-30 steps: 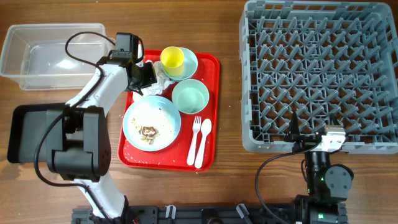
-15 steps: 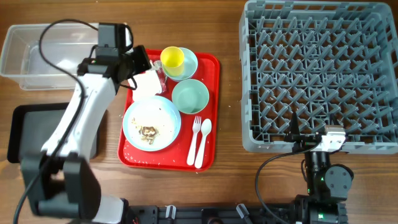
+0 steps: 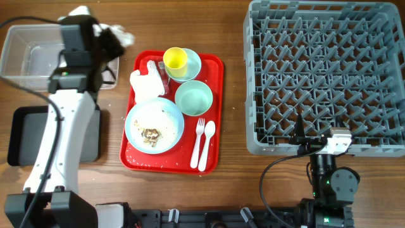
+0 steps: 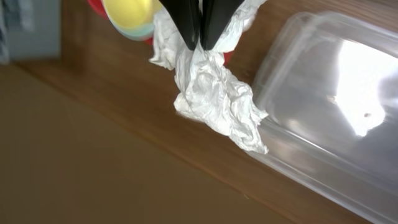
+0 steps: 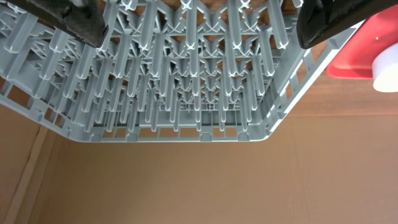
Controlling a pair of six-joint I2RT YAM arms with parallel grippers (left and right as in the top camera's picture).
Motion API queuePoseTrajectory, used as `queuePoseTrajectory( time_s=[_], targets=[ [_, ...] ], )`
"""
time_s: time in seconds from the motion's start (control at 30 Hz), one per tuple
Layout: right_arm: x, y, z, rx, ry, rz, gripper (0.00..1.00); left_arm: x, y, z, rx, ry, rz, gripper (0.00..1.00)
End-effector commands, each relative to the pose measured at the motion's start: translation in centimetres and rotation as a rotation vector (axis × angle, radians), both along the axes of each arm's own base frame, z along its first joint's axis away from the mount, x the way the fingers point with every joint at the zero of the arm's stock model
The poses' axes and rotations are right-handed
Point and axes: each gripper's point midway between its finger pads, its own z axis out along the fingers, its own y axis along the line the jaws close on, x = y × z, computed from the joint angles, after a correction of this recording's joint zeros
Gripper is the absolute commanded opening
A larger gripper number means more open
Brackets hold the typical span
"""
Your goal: Sort waste into correct bins and load items into the dishwasher rack
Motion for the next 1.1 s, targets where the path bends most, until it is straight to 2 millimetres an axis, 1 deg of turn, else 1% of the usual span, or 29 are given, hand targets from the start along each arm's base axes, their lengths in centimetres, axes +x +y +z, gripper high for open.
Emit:
queuePoseTrajectory(
  time_s=[0.0, 0.03, 0.1, 0.13, 0.23, 0.3, 0.37, 0.4, 0.43, 0.47, 0.5, 0.53, 0.6, 0.67, 0.7, 0.73, 0.77, 0.83, 0.87, 0.9, 0.93, 1.0, 1.07],
  targets=[
    [0.0, -0.4, 0.1, -0.015, -0.004, -0.018, 1.0, 0.1, 6.4, 2.2, 0.025, -0.088, 0.213, 0.04],
    [0.0, -0.4, 0.1, -0.015, -0.004, -0.018, 1.0, 0.2, 8.0, 2.1, 0.027, -0.095, 0.246, 0.04],
    [0.0, -0.4, 0.1, -0.015, -0.004, -0.018, 1.0, 0.3, 9.7, 1.3, 0.018, -0.086, 0.289, 0.04],
    [0.0, -0.4, 0.1, -0.015, -0.004, -0.018, 1.0, 0.4, 11.1, 0.0, 0.014, -0.062, 0.318, 0.04],
    [0.0, -0.4, 0.1, -0.015, -0.004, -0.018, 1.0, 0.4, 12.9, -2.3, 0.004, -0.012, 0.36, 0.04],
    [0.0, -0.4, 0.1, -0.015, -0.004, -0.018, 1.0, 0.2, 14.8, -4.5, -0.03, 0.023, 0.437, 0.04],
    [0.0, -0.4, 0.1, -0.015, -0.004, -0.018, 1.0, 0.2, 16.1, -6.5, -0.057, 0.052, 0.483, 0.04],
    [0.0, -0.4, 0.1, -0.015, -0.004, -0.018, 1.0, 0.3, 16.7, -7.4, -0.06, 0.064, 0.495, 0.12],
    [0.0, -0.4, 0.1, -0.015, -0.004, -0.018, 1.0, 0.4, 17.1, -7.9, -0.06, 0.069, 0.501, 0.25],
    [0.0, -0.3, 0.1, -0.015, -0.004, -0.018, 1.0, 0.4, 17.2, -8.2, -0.06, 0.072, 0.503, 0.62],
    [0.0, -0.4, 0.1, -0.015, -0.004, -0.018, 1.0, 0.5, 17.2, -8.2, -0.064, 0.069, 0.5, 0.84],
    [0.0, -0.4, 0.1, -0.015, -0.004, -0.018, 1.0, 0.8, 16.8, -7.8, -0.079, 0.054, 0.479, 1.0],
    [0.0, -0.4, 0.1, -0.015, -0.004, -0.018, 1.0, 1.1, 15.5, -6.5, -0.123, 0.025, 0.416, 1.0],
    [0.0, -0.4, 0.1, -0.015, -0.005, -0.018, 1.0, 1.2, 13.2, -3.8, -0.189, -0.025, 0.312, 1.0],
    [0.0, -0.4, 0.1, -0.015, -0.004, -0.018, 1.0, 1.1, 11.6, -2.3, -0.232, -0.05, 0.241, 1.0],
    [0.0, -0.4, 0.1, -0.015, -0.004, -0.018, 1.0, 0.6, 9.4, -0.7, -0.287, -0.067, 0.136, 1.0],
    [0.0, -0.4, 0.1, -0.015, -0.004, -0.018, 1.0, 0.1, 6.7, 0.9, -0.326, -0.086, -0.008, 1.0],
    [0.0, -0.4, 0.1, -0.015, -0.004, -0.018, 1.0, -1.3, 2.5, 3.0, -0.351, -0.108, -0.236, 0.98],
    [0.0, -0.4, 0.1, -0.015, -0.004, -0.018, 1.0, -2.2, 0.7, 2.9, -0.361, -0.075, -0.287, 0.97],
    [0.0, -0.3, 0.1, -0.015, -0.004, -0.018, 1.0, -2.6, -0.2, 2.4, -0.359, -0.046, -0.308, 0.93],
    [0.0, -0.4, 0.1, -0.015, -0.004, -0.018, 1.0, -3.3, -1.5, 1.3, -0.342, 0.008, -0.337, 0.88],
    [0.0, -0.3, 0.1, -0.015, -0.004, -0.018, 1.0, -4.5, -3.3, -1.8, -0.286, 0.146, -0.353, 0.87],
    [0.0, -0.4, 0.1, -0.015, -0.004, -0.018, 1.0, -5.4, -4.9, -5.5, -0.217, 0.288, -0.344, 0.84]
  ],
)
